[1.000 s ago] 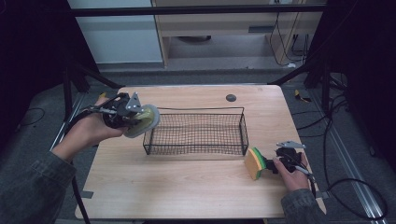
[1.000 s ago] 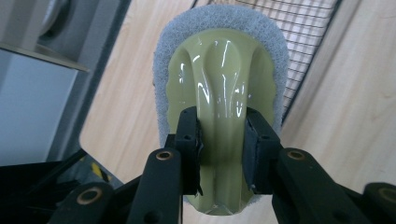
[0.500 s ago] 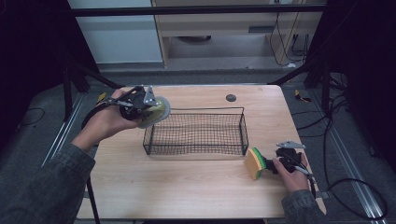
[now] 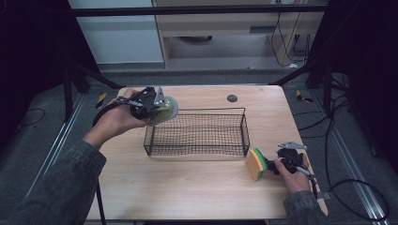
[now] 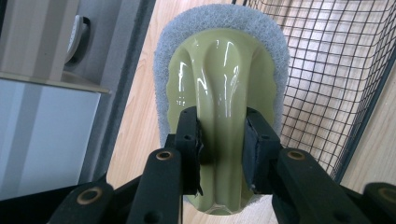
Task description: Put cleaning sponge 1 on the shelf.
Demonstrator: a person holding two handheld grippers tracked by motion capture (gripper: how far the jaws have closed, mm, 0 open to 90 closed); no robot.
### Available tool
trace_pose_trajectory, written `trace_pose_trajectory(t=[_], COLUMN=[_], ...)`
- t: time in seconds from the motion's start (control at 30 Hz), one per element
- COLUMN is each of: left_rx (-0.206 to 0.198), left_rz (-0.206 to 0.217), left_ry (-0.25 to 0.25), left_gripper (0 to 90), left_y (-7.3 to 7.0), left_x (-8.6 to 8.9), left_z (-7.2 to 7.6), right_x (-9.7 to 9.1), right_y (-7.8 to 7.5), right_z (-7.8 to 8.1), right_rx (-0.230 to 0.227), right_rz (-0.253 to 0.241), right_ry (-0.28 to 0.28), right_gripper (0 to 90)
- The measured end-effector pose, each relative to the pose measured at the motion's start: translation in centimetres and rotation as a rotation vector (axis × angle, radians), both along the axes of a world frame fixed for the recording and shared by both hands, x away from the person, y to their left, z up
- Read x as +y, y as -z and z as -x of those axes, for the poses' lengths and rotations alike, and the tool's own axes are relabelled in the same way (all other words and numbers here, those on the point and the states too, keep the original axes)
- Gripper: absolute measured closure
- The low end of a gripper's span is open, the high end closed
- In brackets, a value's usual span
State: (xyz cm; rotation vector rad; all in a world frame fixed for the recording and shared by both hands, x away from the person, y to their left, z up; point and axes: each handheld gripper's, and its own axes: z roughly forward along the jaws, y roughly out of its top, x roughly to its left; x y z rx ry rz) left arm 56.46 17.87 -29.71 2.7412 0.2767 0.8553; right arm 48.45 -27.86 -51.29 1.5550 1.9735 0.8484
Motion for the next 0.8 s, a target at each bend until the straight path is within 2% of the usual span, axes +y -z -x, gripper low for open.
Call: trace_pose_trajectory(t=[0.17,0.5,0.8], left_rx=[-0.001,-0.004,-0.008], left_rz=[-0.025,-0.024,-0.051], left_ry=[0.009,0.032,0.058], left_gripper=[70.2,70.2,70.2], left_y=[0.4,0.8,1.3], left_x=[-0.6,-1.4,-2.1], left_z=[0.0,-0.3,-0.4], right_x=[0.0,0.0,0.0], right_y=[0.0,0.0,0.0], right_z=[0.0,0.0,0.0], right_rx=[0.0,0.0,0.0], right_rz=[0.0,0.0,0.0], right_ry=[0.0,0.0,0.002], right_gripper=[0.8,0.8,0.8])
